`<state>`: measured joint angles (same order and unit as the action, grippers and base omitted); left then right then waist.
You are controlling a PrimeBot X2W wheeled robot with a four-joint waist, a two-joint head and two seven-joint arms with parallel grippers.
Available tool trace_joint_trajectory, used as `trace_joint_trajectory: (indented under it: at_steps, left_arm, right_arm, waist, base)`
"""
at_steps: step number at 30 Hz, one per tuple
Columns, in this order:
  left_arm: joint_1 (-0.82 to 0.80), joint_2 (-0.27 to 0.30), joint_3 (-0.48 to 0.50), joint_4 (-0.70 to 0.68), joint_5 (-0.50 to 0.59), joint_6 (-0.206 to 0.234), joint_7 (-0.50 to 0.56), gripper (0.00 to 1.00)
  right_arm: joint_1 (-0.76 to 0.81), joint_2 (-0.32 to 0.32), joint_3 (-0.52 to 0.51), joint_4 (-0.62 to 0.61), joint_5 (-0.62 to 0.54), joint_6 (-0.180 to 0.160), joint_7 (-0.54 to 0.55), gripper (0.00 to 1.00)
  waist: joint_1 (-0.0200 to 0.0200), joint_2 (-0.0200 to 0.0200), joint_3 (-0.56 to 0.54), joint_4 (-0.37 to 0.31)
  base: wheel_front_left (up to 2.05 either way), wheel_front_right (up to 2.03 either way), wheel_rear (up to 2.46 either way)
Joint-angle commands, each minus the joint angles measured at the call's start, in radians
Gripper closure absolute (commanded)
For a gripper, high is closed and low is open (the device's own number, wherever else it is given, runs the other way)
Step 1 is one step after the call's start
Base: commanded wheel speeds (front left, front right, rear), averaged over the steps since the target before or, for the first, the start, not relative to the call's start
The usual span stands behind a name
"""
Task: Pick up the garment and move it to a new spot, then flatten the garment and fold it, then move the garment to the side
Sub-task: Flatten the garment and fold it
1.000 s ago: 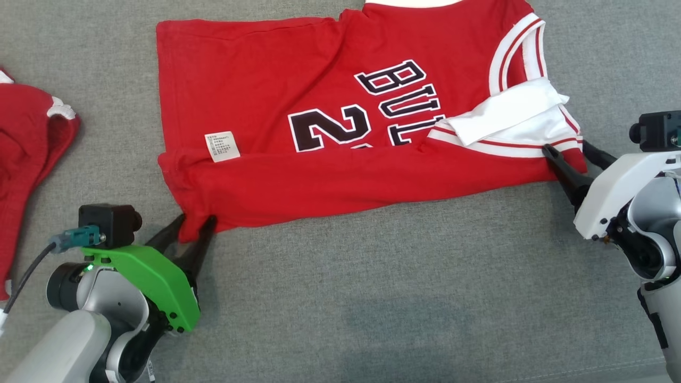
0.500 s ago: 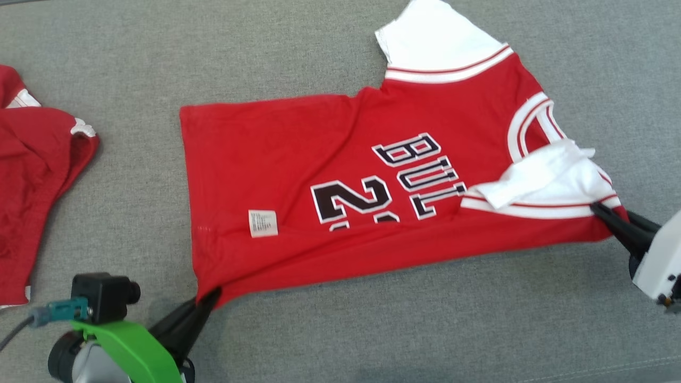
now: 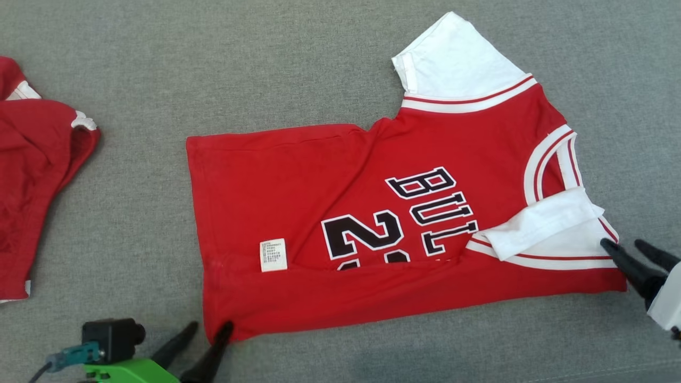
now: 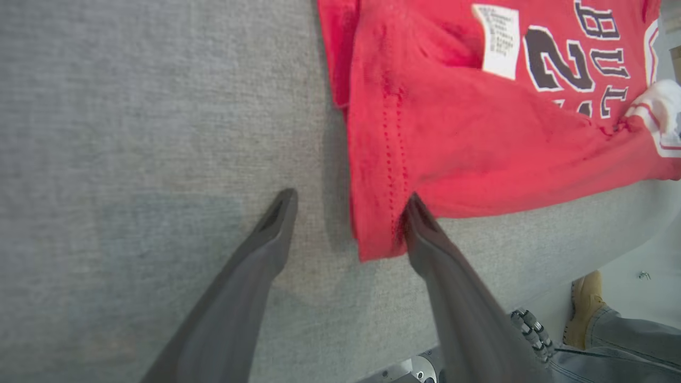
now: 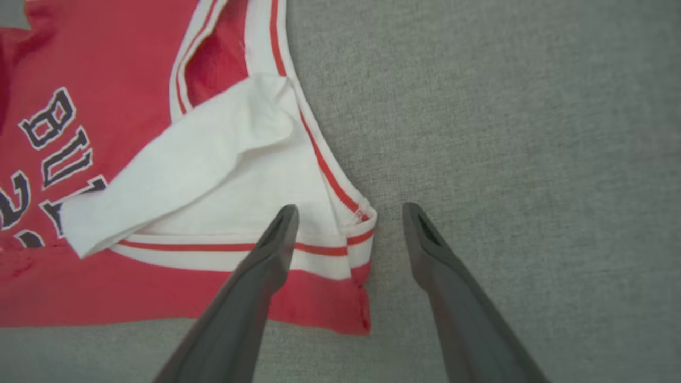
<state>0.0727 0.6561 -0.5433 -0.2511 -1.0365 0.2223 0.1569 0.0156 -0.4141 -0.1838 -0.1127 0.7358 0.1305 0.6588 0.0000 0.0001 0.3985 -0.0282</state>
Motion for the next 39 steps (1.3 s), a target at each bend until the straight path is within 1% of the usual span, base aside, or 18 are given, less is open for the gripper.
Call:
trace_joint_trajectory:
  at_steps: [1, 4, 6, 8, 10, 14, 17, 20, 24, 26, 28, 33, 34, 35, 36, 37, 38, 39]
  left_arm:
    - [-0.011, 0.024, 0.015, 0.012, 0.018, 0.013, -0.003, 0.00]
    - [-0.033, 0.087, 0.069, -0.047, 0.042, 0.034, -0.018, 0.00]
    - [-0.068, 0.120, 0.100, -0.087, 0.051, 0.043, -0.001, 0.00]
    - [-0.139, 0.155, 0.112, -0.116, 0.077, 0.036, 0.033, 0.00]
    - [-0.235, 0.154, 0.098, -0.121, 0.092, 0.021, 0.079, 0.00]
    - [-0.465, 0.099, 0.035, -0.047, 0.135, -0.026, 0.188, 0.00]
    - [-0.622, 0.023, -0.028, 0.064, 0.171, -0.068, 0.242, 0.00]
    - [-0.739, -0.053, -0.086, 0.180, 0.204, -0.115, 0.273, 0.00]
    - [-0.818, -0.138, -0.144, 0.303, 0.200, -0.172, 0.297, 0.00]
    - [-0.839, -0.156, -0.165, 0.345, 0.210, -0.194, 0.303, 0.00]
    - [-0.848, -0.162, -0.182, 0.379, 0.206, -0.214, 0.318, 0.00]
    - [-0.849, -0.180, -0.219, 0.445, 0.187, -0.258, 0.352, 0.00]
    - [-0.847, -0.184, -0.224, 0.452, 0.180, -0.266, 0.356, 0.16]
    - [-0.844, -0.187, -0.232, 0.456, 0.178, -0.276, 0.360, 0.55]
    - [-0.841, -0.193, -0.234, 0.457, 0.171, -0.284, 0.358, 0.85]
    - [-0.841, -0.193, -0.234, 0.457, 0.171, -0.284, 0.358, 0.85]
    - [-0.840, -0.198, -0.235, 0.458, 0.164, -0.288, 0.356, 1.00]
    - [-0.840, -0.202, -0.236, 0.459, 0.159, -0.294, 0.354, 1.00]
  right_arm:
    - [-0.020, -0.006, -0.003, -0.017, 0.000, 0.000, 0.002, 0.00]
    - [-0.098, -0.034, -0.023, -0.105, 0.010, 0.000, 0.000, 0.00]
    - [-0.172, -0.058, -0.006, -0.136, -0.002, 0.000, 0.023, 0.00]
    - [-0.279, -0.076, 0.019, -0.136, -0.023, 0.000, 0.042, 0.00]
    - [-0.399, -0.071, 0.054, -0.101, -0.052, 0.000, 0.053, 0.00]
    - [-0.645, -0.041, 0.133, 0.023, -0.142, 0.000, 0.051, 0.00]
    - [-0.806, 0.003, 0.164, 0.153, -0.216, 0.000, 0.024, 0.00]
    - [-0.916, 0.037, 0.198, 0.281, -0.280, 0.000, 0.013, 0.00]
    - [-0.995, 0.069, 0.234, 0.424, -0.324, 0.000, 0.000, 0.00]
    - [-1.020, 0.078, 0.249, 0.475, -0.333, 0.000, -0.014, 0.00]
    - [-1.033, 0.077, 0.264, 0.521, -0.346, 0.000, -0.017, 0.00]
    - [-1.032, 0.066, 0.302, 0.620, -0.364, 0.000, 0.018, 0.00]
    - [-1.031, 0.064, 0.308, 0.635, -0.364, 0.000, 0.029, 0.00]
    - [-1.029, 0.062, 0.317, 0.648, -0.361, 0.000, 0.043, 0.00]
    - [-1.028, 0.060, 0.329, 0.654, -0.349, 0.000, 0.053, 0.62]
    - [-1.028, 0.060, 0.329, 0.654, -0.349, 0.000, 0.053, 0.62]
    - [-1.029, 0.060, 0.333, 0.656, -0.334, 0.000, 0.055, 1.00]
    - [-1.031, 0.059, 0.339, 0.654, -0.324, 0.000, 0.056, 1.00]
  waist:
    - [0.0000, -0.0001, 0.005, 0.005]
    - [0.0000, -0.0001, 0.022, 0.002]
    - [0.0000, -0.0001, 0.036, 0.003]
    - [0.0000, -0.0001, 0.059, 0.008]
    - [0.0000, -0.0001, 0.087, 0.017]
    - [0.0000, -0.0001, 0.160, 0.047]
    - [0.0000, -0.0001, 0.210, 0.084]
    - [0.0000, -0.0001, 0.239, 0.124]
    - [0.0000, -0.0001, 0.254, 0.171]
    - [0.0000, -0.0001, 0.259, 0.186]
    - [0.0000, -0.0001, 0.260, 0.197]
    - [0.0000, -0.0001, 0.255, 0.209]
    - [0.0000, -0.0001, 0.254, 0.208]
    - [0.0000, -0.0001, 0.252, 0.206]
    - [0.0000, -0.0001, 0.251, 0.205]
    - [0.0000, -0.0001, 0.251, 0.205]
    - [0.0000, -0.0001, 0.248, 0.202]
    - [0.0000, -0.0001, 0.246, 0.200]
  base:
    - [0.00, 0.00, 0.00]
    - [0.00, 0.00, 0.00]
    - [0.00, 0.00, 0.00]
    - [0.00, 0.00, 0.00]
    - [0.00, 0.00, 0.00]
    - [0.00, 0.00, 0.00]
    - [0.00, 0.00, 0.00]
    - [0.00, 0.00, 0.00]
    - [0.00, 0.00, 0.00]
    - [0.00, 0.00, 0.00]
    - [0.00, 0.00, 0.00]
    - [0.00, 0.00, 0.00]
    - [0.00, 0.00, 0.00]
    - [0.00, 0.00, 0.00]
    - [0.00, 0.00, 0.00]
    - [0.00, 0.00, 0.00]
    - [0.00, 0.00, 0.00]
    - [0.00, 0.00, 0.00]
